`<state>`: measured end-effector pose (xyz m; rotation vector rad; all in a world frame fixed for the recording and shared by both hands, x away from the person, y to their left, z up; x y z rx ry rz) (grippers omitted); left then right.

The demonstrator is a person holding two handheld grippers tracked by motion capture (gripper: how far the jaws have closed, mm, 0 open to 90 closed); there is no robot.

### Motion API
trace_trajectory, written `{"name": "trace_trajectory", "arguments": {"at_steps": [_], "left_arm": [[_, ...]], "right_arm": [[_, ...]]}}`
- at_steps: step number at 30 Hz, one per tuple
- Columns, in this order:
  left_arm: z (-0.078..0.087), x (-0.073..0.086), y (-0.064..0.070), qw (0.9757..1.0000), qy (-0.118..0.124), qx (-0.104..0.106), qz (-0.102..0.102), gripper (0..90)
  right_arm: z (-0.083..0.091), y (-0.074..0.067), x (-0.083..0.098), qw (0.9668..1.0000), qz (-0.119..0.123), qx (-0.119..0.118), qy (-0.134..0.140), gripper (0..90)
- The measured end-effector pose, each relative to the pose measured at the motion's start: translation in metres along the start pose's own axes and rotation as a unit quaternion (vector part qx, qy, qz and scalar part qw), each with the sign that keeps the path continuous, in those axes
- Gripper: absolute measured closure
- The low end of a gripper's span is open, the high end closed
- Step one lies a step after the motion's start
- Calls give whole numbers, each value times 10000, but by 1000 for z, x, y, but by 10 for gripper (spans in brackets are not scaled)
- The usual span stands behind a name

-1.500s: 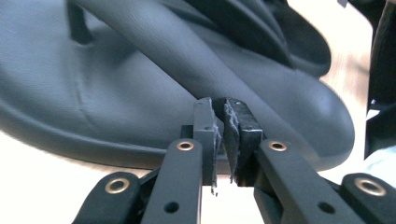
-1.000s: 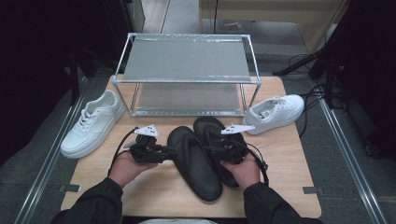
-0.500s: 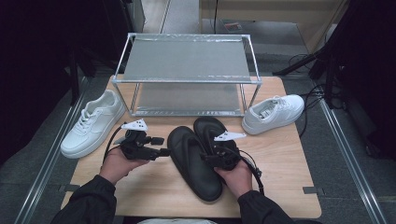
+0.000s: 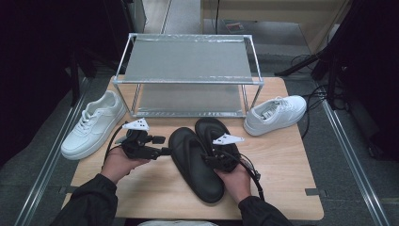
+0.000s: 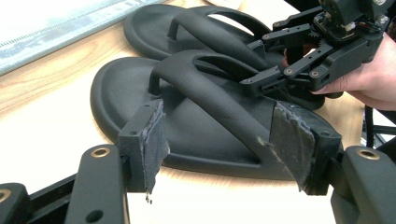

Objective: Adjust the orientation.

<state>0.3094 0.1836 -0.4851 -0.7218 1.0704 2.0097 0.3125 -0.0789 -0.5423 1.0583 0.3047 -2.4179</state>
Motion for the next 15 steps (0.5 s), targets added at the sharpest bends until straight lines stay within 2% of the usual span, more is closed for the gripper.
{"name": "trace_trajectory", "arguments": {"at_steps": [1, 2, 3, 6, 7, 12, 15], "left_arm": [[0, 0, 0, 10000, 13, 11, 11, 363], [0, 0, 0, 9998, 73, 189, 64, 364], [1, -1, 1, 9995, 123, 258, 96, 364], [1, -1, 1, 9997, 142, 201, 48, 364], [1, -1, 0, 9997, 137, 196, 91, 364], [2, -1, -1, 9998, 144, 131, 78, 362], [1, 0, 0, 10000, 63, 45, -37, 373]], "right_arm": [[0, 0, 0, 10000, 24, 6, 15, 502], [0, 0, 0, 10000, 47, 56, 35, 527], [0, 0, 0, 10000, 52, 60, 42, 532], [0, 0, 0, 9999, 79, 76, 53, 554], [0, -1, 0, 9999, 105, 86, 49, 575], [0, -1, 0, 9999, 53, 90, 41, 602], [1, -2, 0, 9999, 22, 105, 9, 643]]}}
Point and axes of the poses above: each handheld gripper's, and its own axes: z roughly backward along the jaws, x roughly out of its underside, y roughly to its right, the point moved 3 cm from there along -z, roughly forward along the jaws, and after that the axes turned 14 degrees about x, right-handed, at the moved point
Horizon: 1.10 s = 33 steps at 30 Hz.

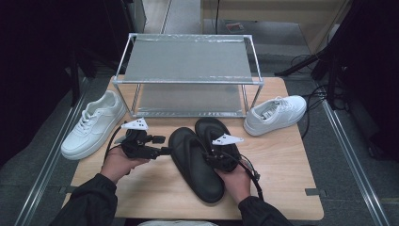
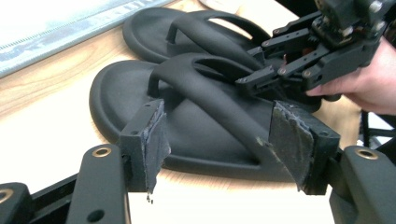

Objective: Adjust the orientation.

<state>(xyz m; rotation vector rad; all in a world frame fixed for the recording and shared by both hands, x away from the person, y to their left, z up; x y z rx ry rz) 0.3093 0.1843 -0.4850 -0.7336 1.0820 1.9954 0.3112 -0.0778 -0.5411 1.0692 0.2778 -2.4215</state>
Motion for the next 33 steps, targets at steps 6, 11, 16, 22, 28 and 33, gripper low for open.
{"name": "trace_trajectory", "arguments": {"at_steps": [6, 11, 16, 22, 28, 33], "left_arm": [[-1, 0, 0, 10000, -40, -47, -13, 374], [0, 0, 0, 10000, -11, -58, -27, 377], [0, 1, -1, 10000, -35, -76, -13, 375], [6, 4, -2, 9998, 24, -120, 130, 363], [10, 9, 1, 9997, 3, -205, 150, 358], [14, 15, 1, 9994, 24, -276, 217, 357]], "right_arm": [[1, 2, -1, 9999, -146, -14, -87, 717], [2, 8, -2, 9994, -324, 37, -152, 755], [3, 12, -5, 9990, -429, -16, -156, 758], [9, 14, -15, 9993, -357, -38, -94, 760], [11, 16, -26, 9993, -365, -123, -17, 759], [10, 16, -34, 9992, -378, -152, 12, 759]]}}
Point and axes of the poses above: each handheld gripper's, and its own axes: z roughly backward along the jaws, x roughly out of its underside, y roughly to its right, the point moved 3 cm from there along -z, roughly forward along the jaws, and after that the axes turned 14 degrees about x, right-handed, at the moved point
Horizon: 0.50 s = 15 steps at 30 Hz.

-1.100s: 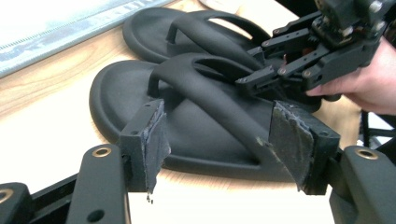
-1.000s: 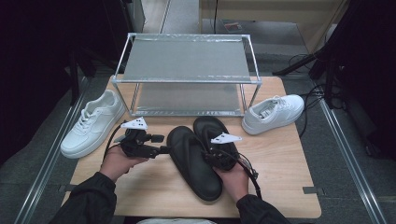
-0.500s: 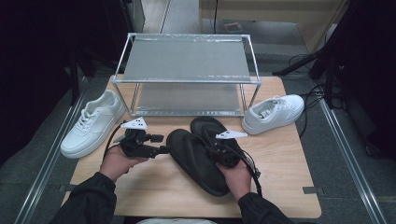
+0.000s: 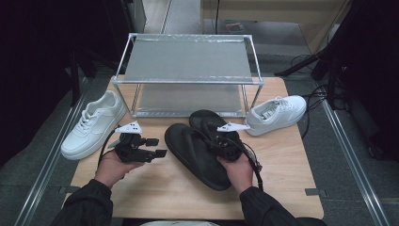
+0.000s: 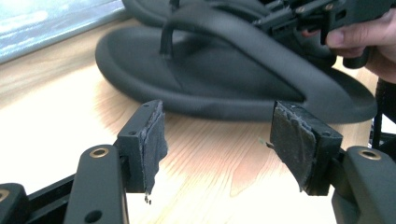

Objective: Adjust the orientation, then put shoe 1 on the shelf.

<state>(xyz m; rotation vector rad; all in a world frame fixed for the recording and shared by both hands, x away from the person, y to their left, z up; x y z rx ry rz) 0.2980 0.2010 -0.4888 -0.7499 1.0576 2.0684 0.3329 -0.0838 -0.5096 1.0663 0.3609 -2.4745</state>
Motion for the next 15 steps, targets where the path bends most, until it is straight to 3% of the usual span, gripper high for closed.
{"name": "trace_trajectory", "arguments": {"at_steps": [4, 9, 15], "left_arm": [[3, 1, 0, 10000, 79, -35, 16, 357], [3, 4, 0, 10000, 5, -82, 32, 357], [2, 5, 1, 9999, -6, -104, 22, 356]], "right_arm": [[-4, -1, -7, 10000, 97, 17, 15, 759], [-7, 0, -16, 9999, 137, 20, 85, 760], [-12, 7, -29, 9999, 4, 88, 136, 760]]}}
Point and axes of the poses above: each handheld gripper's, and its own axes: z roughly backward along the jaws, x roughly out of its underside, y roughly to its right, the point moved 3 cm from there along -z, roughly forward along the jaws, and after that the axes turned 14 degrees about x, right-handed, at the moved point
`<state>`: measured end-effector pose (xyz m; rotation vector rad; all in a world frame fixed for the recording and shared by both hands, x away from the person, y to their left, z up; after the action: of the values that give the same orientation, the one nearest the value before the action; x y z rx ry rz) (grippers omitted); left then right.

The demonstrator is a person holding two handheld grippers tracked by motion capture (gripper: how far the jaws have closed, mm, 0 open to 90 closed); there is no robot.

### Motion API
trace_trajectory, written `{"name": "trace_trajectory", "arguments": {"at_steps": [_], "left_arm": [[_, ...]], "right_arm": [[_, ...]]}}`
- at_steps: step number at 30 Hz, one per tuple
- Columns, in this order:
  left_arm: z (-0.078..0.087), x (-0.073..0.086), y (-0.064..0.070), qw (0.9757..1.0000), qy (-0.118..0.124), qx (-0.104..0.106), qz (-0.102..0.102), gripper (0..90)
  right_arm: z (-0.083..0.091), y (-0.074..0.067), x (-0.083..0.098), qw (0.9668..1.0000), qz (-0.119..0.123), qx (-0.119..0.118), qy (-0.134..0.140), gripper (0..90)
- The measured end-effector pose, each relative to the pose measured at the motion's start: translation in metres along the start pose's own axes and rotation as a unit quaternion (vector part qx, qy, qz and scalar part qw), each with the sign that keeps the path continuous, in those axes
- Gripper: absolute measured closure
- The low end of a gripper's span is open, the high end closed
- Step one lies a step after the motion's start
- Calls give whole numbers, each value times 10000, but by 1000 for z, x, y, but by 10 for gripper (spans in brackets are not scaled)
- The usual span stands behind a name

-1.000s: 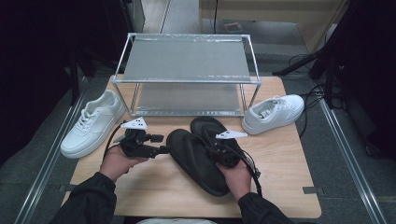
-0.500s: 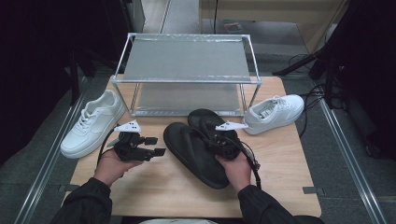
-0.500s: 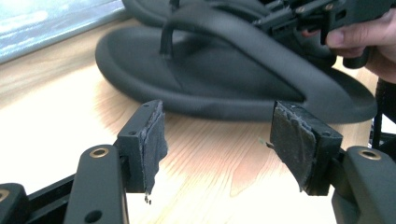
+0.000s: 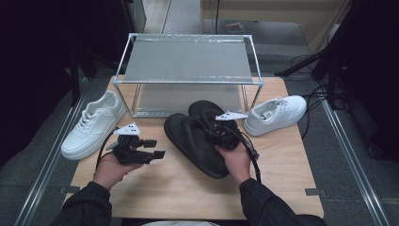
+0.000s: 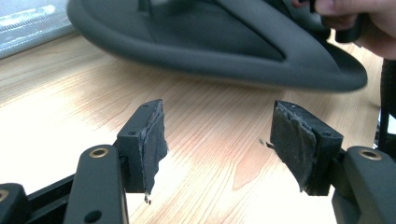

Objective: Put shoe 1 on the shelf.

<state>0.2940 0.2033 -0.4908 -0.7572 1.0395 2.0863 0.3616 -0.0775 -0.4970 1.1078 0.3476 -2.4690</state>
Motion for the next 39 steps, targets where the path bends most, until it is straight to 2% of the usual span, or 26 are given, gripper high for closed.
{"name": "trace_trajectory", "arguments": {"at_steps": [6, 7, 10, 13, 14, 17, 19, 22, 27, 32, 36, 39], "left_arm": [[-1, 0, 0, 10000, -25, -12, -16, 356], [-1, 0, 1, 10000, -32, -4, -25, 355], [-1, 0, 0, 10000, -22, 5, -20, 355], [-1, 1, 0, 10000, -30, 22, -16, 354], [-1, 1, 0, 10000, -29, 31, -11, 354], [0, 0, 0, 10000, -10, 37, -25, 354], [0, 0, 0, 10000, -5, 50, -17, 354], [-1, 0, 1, 10000, -3, 73, -33, 355], [-1, 0, 1, 10000, 2, 90, -29, 354], [-1, 0, 2, 9999, 7, 115, -49, 354], [-1, 0, 2, 9999, -1, 121, -49, 354], [-2, -1, 3, 9999, 2, 119, -45, 354]], "right_arm": [[-13, 5, -13, 9999, -22, 97, -24, 760], [-21, 7, -19, 9999, -50, 148, -18, 760], [-28, 7, -24, 9998, -95, 182, -38, 759], [-41, 7, -34, 9995, -20, 299, 38, 760], [-50, 6, -39, 9993, -72, 363, 29, 759], [-62, 4, -46, 9990, -175, 423, -6, 759], [-65, 4, -48, 9989, -176, 429, -19, 759], [-79, 4, -56, 9978, -209, 634, -48, 758], [-89, 4, -60, 9965, -337, 765, -11, 757], [-103, 0, -54, 9939, -362, 1037, -24, 747], [-107, 1, -53, 9940, -500, 977, 6, 722], [-106, 0, -54, 9940, -417, 1012, -8, 684]]}}
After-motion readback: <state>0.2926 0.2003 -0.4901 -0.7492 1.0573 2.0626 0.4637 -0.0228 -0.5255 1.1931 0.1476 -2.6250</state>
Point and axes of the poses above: each handheld gripper's, and its own axes: z roughly backward along the jaws, x roughly out of its underside, y roughly to its right, the point moved 3 cm from there along -z, roughly forward along the jaws, and after that the axes turned 14 degrees about x, right-handed, at the moved point
